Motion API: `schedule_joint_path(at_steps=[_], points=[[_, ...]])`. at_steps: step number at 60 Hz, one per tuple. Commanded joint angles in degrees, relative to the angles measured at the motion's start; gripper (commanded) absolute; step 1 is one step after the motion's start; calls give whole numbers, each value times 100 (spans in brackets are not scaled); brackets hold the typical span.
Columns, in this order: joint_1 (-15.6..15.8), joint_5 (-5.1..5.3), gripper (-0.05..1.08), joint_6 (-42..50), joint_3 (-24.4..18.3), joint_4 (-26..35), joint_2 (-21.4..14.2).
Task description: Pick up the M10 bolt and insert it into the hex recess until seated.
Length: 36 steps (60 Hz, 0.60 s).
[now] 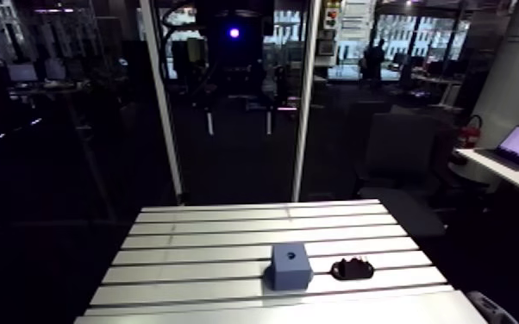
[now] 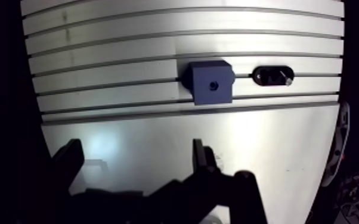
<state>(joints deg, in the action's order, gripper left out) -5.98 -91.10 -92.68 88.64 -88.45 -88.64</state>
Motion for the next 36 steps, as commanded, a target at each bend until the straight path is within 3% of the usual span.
schedule_joint_path(at_steps=[1, 36], points=[[0, -2, 0, -9, -27, 16, -7], [9, 9, 0, -9, 0, -1, 1]])
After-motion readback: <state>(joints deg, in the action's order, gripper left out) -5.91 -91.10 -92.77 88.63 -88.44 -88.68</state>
